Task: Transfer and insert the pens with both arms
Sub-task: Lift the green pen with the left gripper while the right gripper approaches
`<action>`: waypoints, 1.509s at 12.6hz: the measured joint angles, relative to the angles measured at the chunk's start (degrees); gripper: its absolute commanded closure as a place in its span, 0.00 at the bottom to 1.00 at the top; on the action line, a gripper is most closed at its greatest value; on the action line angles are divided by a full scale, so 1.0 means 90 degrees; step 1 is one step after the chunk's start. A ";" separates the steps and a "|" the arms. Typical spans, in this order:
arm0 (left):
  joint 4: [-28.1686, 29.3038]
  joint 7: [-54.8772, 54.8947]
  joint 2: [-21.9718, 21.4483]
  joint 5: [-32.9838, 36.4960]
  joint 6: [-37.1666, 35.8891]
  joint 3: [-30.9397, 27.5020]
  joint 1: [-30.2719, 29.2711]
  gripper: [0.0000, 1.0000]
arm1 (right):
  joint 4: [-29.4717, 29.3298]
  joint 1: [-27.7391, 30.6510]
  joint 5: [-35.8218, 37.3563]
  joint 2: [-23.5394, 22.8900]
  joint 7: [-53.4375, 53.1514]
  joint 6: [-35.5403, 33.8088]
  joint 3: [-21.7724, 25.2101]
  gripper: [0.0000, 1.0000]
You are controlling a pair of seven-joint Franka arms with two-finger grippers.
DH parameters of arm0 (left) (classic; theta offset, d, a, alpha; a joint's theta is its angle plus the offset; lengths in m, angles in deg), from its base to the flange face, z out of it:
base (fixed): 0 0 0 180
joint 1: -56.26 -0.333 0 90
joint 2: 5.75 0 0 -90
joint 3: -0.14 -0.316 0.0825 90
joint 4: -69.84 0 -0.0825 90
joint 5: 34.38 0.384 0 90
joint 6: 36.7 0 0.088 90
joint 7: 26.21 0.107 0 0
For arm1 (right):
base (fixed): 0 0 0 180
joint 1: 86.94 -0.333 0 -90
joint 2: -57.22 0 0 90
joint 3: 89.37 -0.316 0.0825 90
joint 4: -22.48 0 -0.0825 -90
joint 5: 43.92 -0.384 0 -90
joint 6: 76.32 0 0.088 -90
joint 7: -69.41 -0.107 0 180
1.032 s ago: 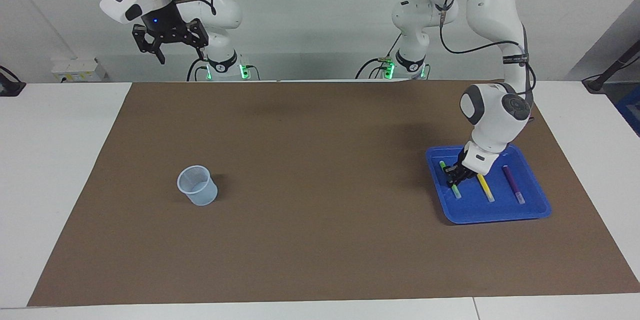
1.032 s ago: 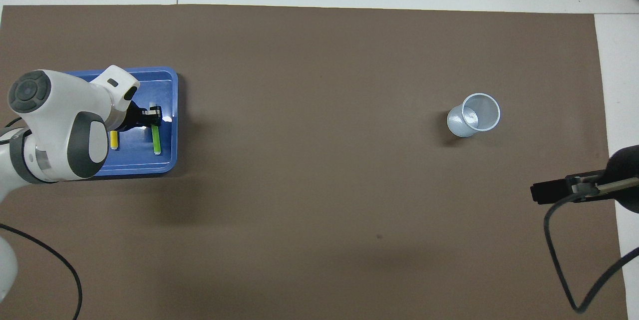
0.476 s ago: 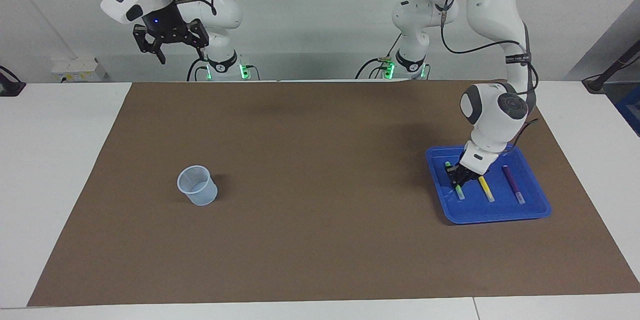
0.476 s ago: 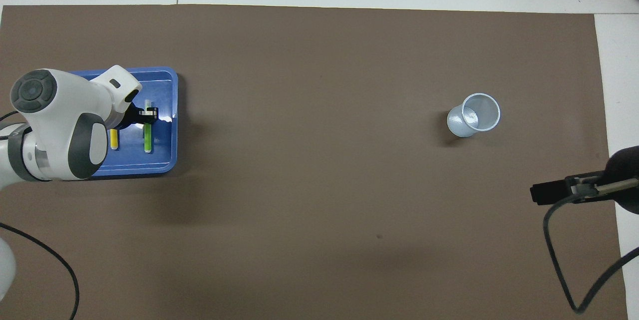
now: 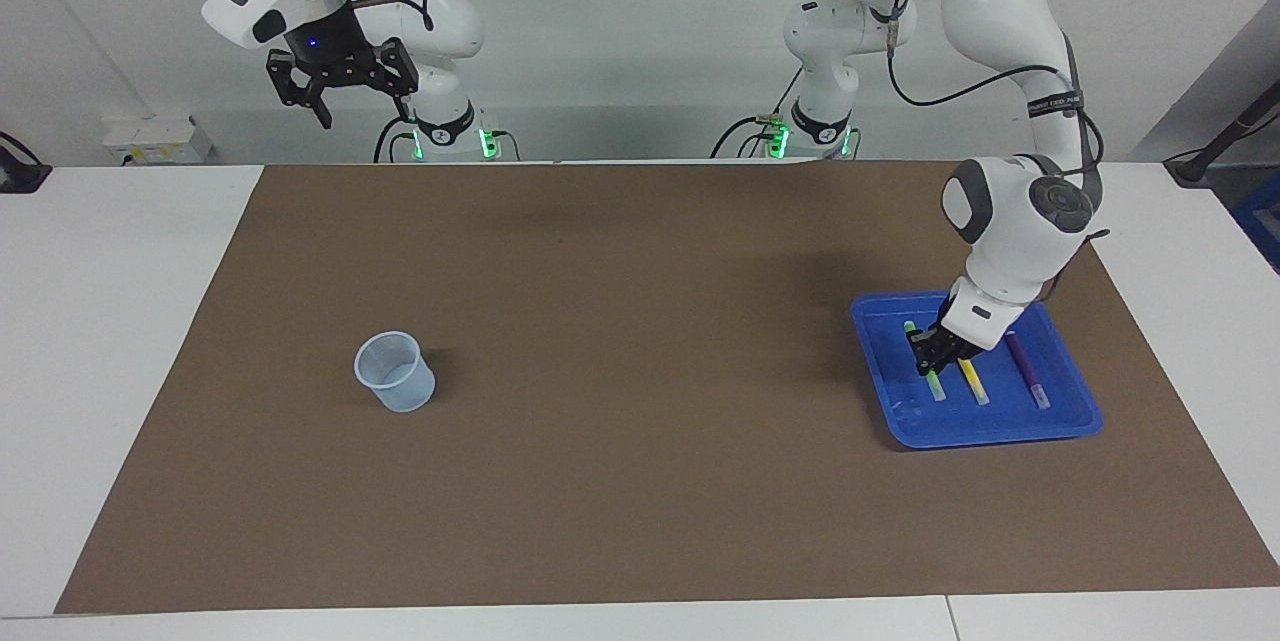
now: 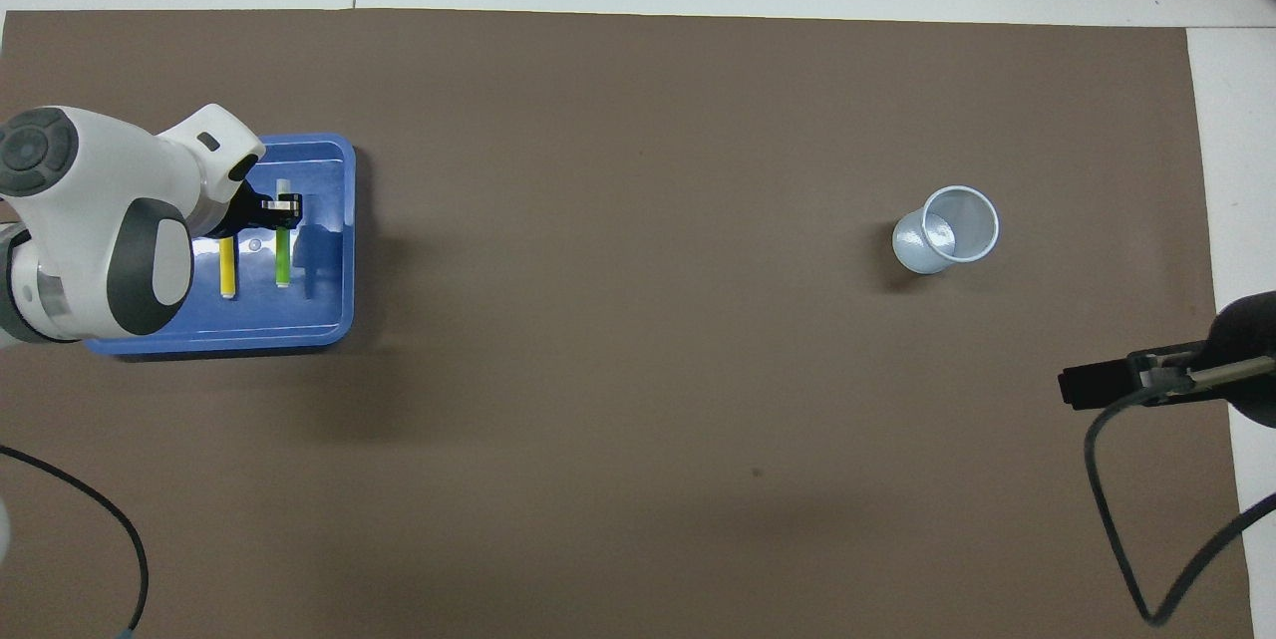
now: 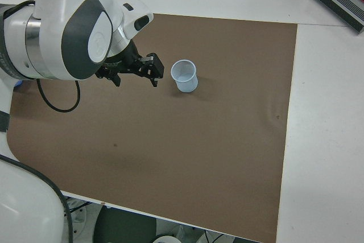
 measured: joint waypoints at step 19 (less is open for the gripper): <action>0.0157 -0.5277 -0.0443 -0.4431 -0.1465 0.0224 0.1002 1.00 | 0.2166 -0.1469 -0.2517 -0.0013 -0.1647 0.3040 -0.0040 0.00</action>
